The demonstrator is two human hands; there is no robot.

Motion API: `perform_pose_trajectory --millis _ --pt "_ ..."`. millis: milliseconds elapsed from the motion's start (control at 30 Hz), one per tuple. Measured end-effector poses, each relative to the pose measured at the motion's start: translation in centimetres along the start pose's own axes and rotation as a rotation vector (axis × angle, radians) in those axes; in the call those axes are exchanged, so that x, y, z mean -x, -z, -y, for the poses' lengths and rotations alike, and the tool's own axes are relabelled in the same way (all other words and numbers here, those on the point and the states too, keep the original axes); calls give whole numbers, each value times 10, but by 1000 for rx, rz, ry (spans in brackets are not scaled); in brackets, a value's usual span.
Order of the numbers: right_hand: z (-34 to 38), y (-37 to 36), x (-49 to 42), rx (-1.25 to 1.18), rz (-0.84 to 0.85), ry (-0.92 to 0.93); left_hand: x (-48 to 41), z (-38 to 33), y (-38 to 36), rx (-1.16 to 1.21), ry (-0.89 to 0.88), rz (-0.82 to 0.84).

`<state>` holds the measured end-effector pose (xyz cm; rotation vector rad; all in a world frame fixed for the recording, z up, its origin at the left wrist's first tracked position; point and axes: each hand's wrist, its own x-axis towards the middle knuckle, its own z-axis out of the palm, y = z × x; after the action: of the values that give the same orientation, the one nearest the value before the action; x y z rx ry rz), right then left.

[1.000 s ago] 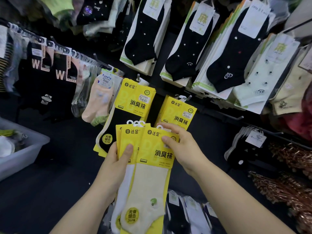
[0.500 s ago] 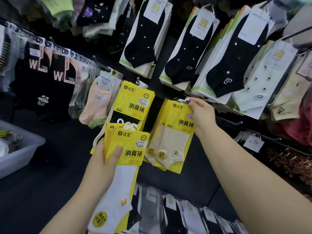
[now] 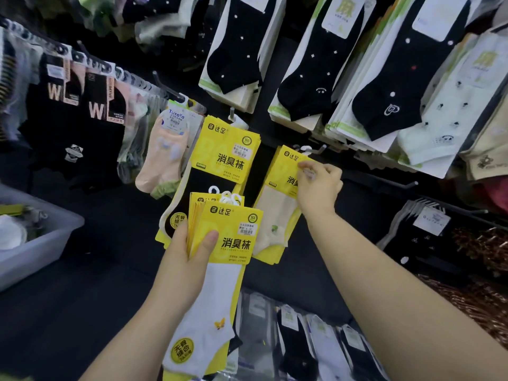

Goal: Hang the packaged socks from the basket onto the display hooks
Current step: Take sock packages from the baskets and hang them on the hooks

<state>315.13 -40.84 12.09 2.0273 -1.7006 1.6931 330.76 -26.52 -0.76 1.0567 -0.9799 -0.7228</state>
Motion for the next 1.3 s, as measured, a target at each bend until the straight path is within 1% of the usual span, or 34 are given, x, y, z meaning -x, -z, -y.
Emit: perform_pose_trajectory --millis 100,167,233,267,300,367,433,500,533,633,767,900,967,1033,1067,1233,1300 --pt "3 -2 -16 173 220 7 1 0 -3 -19 12 -5" --pt "4 -4 -26 284 363 -26 1 0 -5 -16 14 -5" --pt "5 -4 -27 317 449 -67 1 0 -7 -6 21 -3" --pt "6 -3 -21 273 462 -75 1 -1 -9 2 24 -4" --pt "9 0 -11 179 457 -72 1 -1 -9 10 26 -5" --pt "14 6 18 -109 455 -102 1 -2 -11 32 34 -2" --pt "19 18 51 -347 566 -181 3 -5 -13 61 48 7" --pt "19 29 79 -416 678 -177 6 -8 -15 80 58 7" --pt "17 33 90 -412 684 -142 8 -9 -16 90 58 11" --pt "17 44 101 -397 599 -98 14 -14 -19 121 50 47" --pt "17 56 99 -437 645 -104 18 -15 -18 192 65 109" --pt "17 60 102 -471 655 -69 17 -13 -19 266 105 172" --pt "17 58 106 -419 563 -15 17 -11 -21 271 111 142" --pt "18 52 111 -283 435 43 17 -8 -23 259 111 79" --pt "19 49 115 -242 408 53 17 -7 -23 254 111 56" --pt "28 37 121 -250 412 6 15 -6 -19 288 94 51" --pt "30 38 116 -339 438 -84 14 -7 -16 332 105 54"
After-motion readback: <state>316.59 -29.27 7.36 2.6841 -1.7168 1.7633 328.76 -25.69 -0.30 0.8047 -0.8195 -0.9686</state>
